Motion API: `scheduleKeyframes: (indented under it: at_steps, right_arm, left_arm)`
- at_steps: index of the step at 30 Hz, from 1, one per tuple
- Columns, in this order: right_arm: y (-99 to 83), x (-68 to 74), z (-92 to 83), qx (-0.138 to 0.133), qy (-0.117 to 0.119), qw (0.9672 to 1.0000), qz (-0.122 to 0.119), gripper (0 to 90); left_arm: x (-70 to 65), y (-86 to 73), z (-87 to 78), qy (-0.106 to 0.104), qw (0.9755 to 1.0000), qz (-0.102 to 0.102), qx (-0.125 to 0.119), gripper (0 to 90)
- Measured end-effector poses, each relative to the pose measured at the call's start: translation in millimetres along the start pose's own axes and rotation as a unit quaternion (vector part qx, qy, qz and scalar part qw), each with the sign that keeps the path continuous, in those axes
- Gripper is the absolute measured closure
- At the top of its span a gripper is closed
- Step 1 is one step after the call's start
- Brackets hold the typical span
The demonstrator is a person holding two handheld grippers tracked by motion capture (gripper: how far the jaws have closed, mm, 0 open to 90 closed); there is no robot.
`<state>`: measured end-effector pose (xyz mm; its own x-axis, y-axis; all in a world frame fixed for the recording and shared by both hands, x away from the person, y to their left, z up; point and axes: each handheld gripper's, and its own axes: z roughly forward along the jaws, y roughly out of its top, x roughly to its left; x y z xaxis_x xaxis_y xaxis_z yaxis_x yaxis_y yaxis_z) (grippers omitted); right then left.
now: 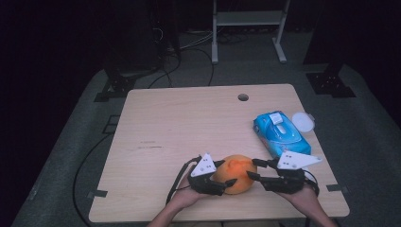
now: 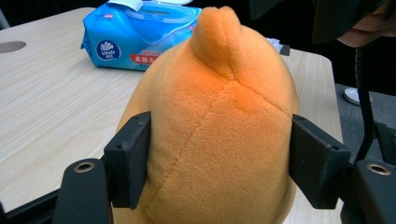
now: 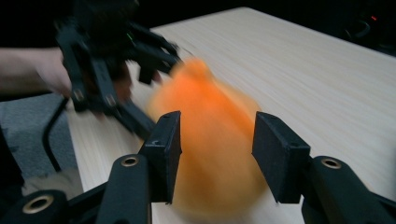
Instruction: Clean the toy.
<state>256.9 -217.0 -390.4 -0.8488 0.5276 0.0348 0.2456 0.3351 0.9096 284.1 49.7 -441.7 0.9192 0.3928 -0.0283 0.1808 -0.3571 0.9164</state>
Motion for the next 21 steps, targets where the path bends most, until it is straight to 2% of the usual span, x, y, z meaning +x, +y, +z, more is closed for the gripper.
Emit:
scheduleKeyframes:
  at_steps: [3, 4, 6, 7, 8, 11, 13, 15, 17, 18, 19, 21]
  right_arm:
    - [6.9, 3.1, 9.7, -0.001, 0.005, 1.0, -0.008, 55.1]
    - [10.4, 3.2, 17.5, 0.003, 0.008, 0.9999, -0.01, 60.3]
    - [8.8, 0.3, 21.5, 0.01, 0.014, 0.9998, -0.008, 65.3]
    - [8.8, 0.3, 21.5, 0.01, 0.014, 0.9998, -0.008, 65.3]
    - [3.2, -2.6, 20.8, 0.013, 0.032, 0.9994, -0.003, 68.0]
    - [-2.9, -1.7, 14.6, 0.017, 0.048, 0.9987, -0.007, 68.4]
    - [-7.6, -0.9, 8.1, 0.021, 0.052, 0.9983, -0.014, 68.6]
    - [-11.8, -0.9, 2.0, 0.024, 0.058, 0.9979, -0.016, 68.6]
    - [-16.2, -0.5, -3.1, 0.027, 0.065, 0.9973, -0.019, 68.5]
    - [-16.2, -0.5, -3.1, 0.027, 0.065, 0.9973, -0.019, 68.5]
    - [-21.5, -0.7, -9.2, 0.028, 0.067, 0.9972, -0.019, 67.9]
    - [-23.9, -1.2, -12.0, 0.029, 0.067, 0.9972, -0.015, 67.4]
  left_arm:
    - [-2.6, 1.0, 1.9, 0.001, 1.0, 0.004, 0.0, 28.5]
    - [-4.2, 1.4, 2.4, -0.003, 0.9999, 0.011, 0.001, 27.2]
    - [-4.9, 1.4, 1.3, -0.019, 0.9997, 0.012, 0.005, 22.9]
    - [-4.9, 1.4, 1.3, -0.019, 0.9997, 0.012, 0.005, 19.9]
    - [-4.3, 2.0, -1.8, -0.035, 0.9992, 0.02, 0.002, 18.5]
    - [0.1, 8.1, -10.4, -0.07, 0.9974, 0.01, -0.015, 17.3]
    - [2.6, 11.9, -13.4, -0.077, 0.9967, 0.011, -0.025, 17.5]
    - [4.4, 13.8, -13.7, -0.076, 0.9968, 0.01, -0.025, 19.0]
    - [8.0, 15.3, -7.7, -0.082, 0.9966, 0.0, -0.008, 21.1]
    - [8.0, 15.3, -7.7, -0.082, 0.9966, 0.0, -0.008, 21.1]
    - [6.3, 13.1, -1.5, -0.104, 0.9945, -0.006, 0.013, 21.1]
    - [3.4, 11.7, 0.8, -0.105, 0.9943, 0.001, 0.019, 20.6]
